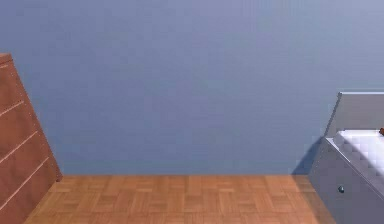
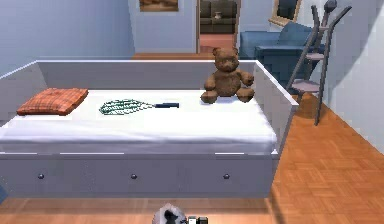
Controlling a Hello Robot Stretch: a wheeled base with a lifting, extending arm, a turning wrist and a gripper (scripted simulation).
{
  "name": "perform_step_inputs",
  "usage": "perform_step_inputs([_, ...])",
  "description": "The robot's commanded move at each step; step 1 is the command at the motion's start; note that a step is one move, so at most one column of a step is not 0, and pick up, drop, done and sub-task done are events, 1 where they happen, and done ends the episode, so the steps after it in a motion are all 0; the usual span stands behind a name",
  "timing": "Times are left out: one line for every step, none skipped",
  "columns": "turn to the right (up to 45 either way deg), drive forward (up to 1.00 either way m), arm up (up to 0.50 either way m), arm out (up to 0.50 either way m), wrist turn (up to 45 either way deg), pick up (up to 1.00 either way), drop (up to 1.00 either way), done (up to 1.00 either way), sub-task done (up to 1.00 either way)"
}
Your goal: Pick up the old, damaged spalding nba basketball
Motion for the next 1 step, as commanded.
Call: perform_step_inputs([0.0, 0.0, 0.0, 0.0, 45.0, 0.0, 0.0, 0.0, 0.0])
